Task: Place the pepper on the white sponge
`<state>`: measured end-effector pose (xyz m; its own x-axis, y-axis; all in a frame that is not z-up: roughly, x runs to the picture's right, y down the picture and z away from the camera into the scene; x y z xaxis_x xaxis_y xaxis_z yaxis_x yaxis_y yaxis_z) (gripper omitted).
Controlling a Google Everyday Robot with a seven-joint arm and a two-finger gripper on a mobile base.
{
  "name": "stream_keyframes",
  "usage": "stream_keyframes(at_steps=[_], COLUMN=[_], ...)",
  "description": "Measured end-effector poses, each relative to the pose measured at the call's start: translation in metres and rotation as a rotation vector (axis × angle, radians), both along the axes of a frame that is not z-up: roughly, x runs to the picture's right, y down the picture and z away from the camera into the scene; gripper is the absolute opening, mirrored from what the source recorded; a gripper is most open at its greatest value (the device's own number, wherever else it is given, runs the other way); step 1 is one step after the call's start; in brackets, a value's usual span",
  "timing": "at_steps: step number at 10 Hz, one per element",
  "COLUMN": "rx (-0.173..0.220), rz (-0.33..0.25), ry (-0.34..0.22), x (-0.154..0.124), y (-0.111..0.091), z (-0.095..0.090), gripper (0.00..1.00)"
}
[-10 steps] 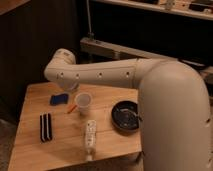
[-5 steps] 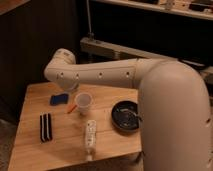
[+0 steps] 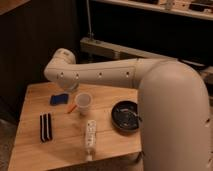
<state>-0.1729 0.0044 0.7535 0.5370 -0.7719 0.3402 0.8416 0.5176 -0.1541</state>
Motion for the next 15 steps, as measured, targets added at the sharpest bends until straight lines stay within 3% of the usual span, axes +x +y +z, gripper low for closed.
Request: stream_keyframes(at_steps=[3, 4, 7, 9, 11, 12, 14, 15], rx=[-0.014, -0.030, -0.133, -0.186, -0.314, -0.356, -0.415, -0.418], rz=[0.030, 0.047, 0.067, 0.059, 0.062, 0.062, 0.042, 0.031], ry=[-0.040, -0.078, -0.189, -0.231, -0.317, -0.349, -0.373, -0.362], x=[0.010, 0.019, 0.032, 0.028, 0.015, 0.012, 0.013, 0.019], y=[-0.029, -0.054, -0.104, -0.118, -0.110, -0.102, -0.080, -0.073], z=[0.016, 0.030, 0.066, 0.079, 0.091, 0.088, 0.079, 0.074], gripper=[0.05, 0.05, 0.02, 0.03, 0.23, 0.34, 0.56, 0.64])
